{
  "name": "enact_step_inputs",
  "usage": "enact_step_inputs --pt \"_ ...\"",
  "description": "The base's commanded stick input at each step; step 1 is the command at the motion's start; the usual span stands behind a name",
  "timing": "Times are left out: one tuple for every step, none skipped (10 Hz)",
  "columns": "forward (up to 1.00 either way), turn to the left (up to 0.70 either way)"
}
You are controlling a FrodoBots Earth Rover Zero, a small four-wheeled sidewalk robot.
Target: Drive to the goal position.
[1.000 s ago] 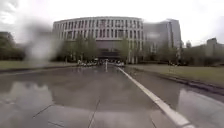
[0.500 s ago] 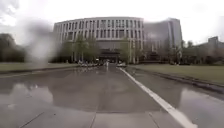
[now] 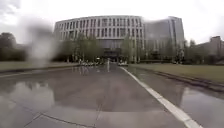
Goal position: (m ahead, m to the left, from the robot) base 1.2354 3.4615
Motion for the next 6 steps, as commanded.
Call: enact_step_inputs --pt "0.7 -0.18" --pt "0.7 -0.34" --pt "0.7 -0.2" --pt "0.7 -0.03" --pt "0.7 -0.01" --pt "0.7 0.0"
